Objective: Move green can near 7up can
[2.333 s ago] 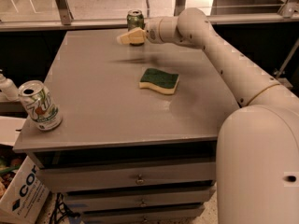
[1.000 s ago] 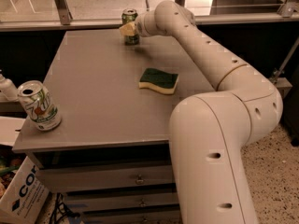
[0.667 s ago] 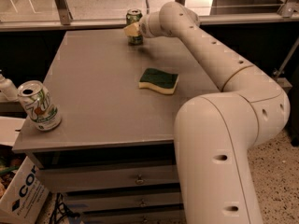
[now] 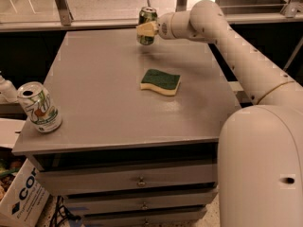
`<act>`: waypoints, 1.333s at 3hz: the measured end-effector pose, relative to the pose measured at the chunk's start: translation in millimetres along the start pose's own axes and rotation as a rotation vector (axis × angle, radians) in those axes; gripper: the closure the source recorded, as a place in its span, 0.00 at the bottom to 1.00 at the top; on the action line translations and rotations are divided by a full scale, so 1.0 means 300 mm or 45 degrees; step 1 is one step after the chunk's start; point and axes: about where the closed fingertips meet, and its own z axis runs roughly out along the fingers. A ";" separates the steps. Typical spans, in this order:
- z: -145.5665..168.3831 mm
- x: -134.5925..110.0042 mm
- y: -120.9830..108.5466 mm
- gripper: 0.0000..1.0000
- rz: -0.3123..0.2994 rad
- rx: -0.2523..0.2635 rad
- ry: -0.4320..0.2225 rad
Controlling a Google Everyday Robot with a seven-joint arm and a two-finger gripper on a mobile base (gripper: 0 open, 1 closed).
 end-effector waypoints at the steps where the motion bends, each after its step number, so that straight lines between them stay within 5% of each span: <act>1: -0.127 -0.010 0.118 1.00 -0.011 -0.232 -0.052; 3: -0.350 0.020 0.491 1.00 -0.154 -0.737 -0.016; 4: -0.357 0.039 0.516 1.00 -0.161 -0.778 0.009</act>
Offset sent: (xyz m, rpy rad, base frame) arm -0.2002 0.0119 0.0484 0.1125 -0.0064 0.6838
